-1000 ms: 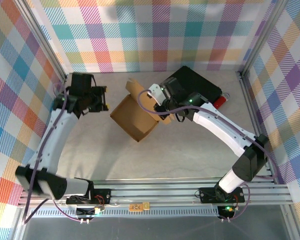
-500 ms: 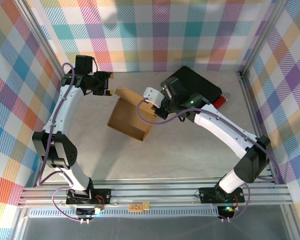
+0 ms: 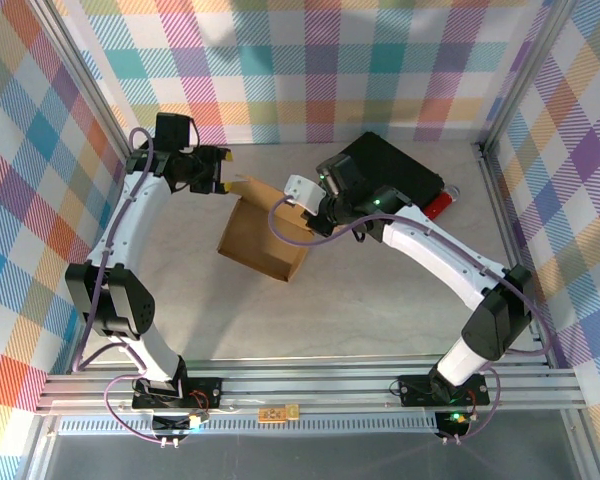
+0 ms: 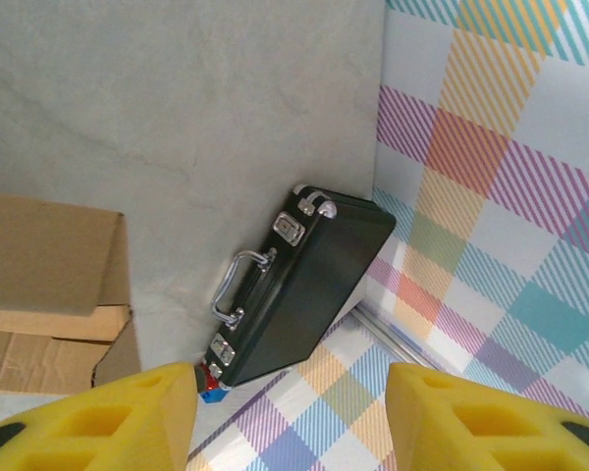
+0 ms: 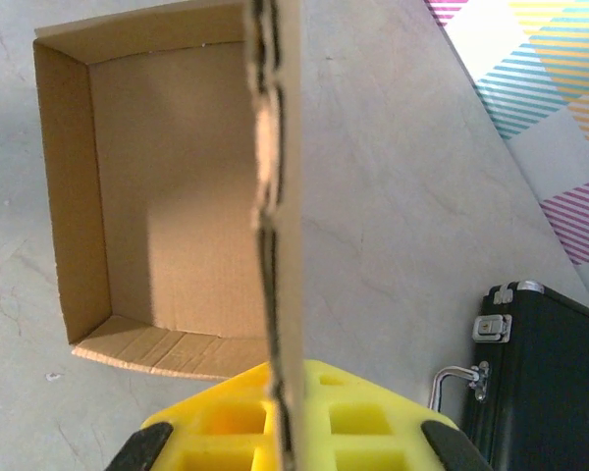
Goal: Fold the paper box
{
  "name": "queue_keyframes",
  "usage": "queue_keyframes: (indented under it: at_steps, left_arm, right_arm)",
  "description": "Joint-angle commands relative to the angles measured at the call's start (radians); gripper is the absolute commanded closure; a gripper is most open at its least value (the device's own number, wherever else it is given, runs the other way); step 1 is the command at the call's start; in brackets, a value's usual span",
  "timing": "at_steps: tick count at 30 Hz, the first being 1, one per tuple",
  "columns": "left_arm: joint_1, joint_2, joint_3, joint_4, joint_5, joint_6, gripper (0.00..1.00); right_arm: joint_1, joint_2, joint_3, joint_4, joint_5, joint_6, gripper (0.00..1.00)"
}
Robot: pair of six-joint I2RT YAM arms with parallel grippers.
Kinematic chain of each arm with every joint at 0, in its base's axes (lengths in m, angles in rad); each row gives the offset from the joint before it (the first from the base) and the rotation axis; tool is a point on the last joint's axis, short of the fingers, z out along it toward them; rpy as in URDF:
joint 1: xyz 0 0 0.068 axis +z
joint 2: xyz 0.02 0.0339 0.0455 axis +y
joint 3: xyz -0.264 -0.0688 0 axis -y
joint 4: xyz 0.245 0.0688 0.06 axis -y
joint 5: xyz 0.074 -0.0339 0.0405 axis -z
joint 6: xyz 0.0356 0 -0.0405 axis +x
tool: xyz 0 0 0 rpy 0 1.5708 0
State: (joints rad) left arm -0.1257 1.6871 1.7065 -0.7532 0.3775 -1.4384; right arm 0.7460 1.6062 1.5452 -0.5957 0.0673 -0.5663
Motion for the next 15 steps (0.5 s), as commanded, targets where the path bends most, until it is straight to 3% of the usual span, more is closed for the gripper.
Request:
queue_keyframes:
  at_steps: [1,15]
  left_arm:
    - [-0.028,-0.059,-0.028,0.0,0.037,0.01,0.48]
    - [-0.09,-0.091,-0.166,0.141,0.067,-0.101,0.48]
  right_arm:
    - [0.007,0.021,0.053,0.031,0.009,-0.002,1.0]
    - [0.029,0.039,0.059,0.059,0.053,-0.006,1.0]
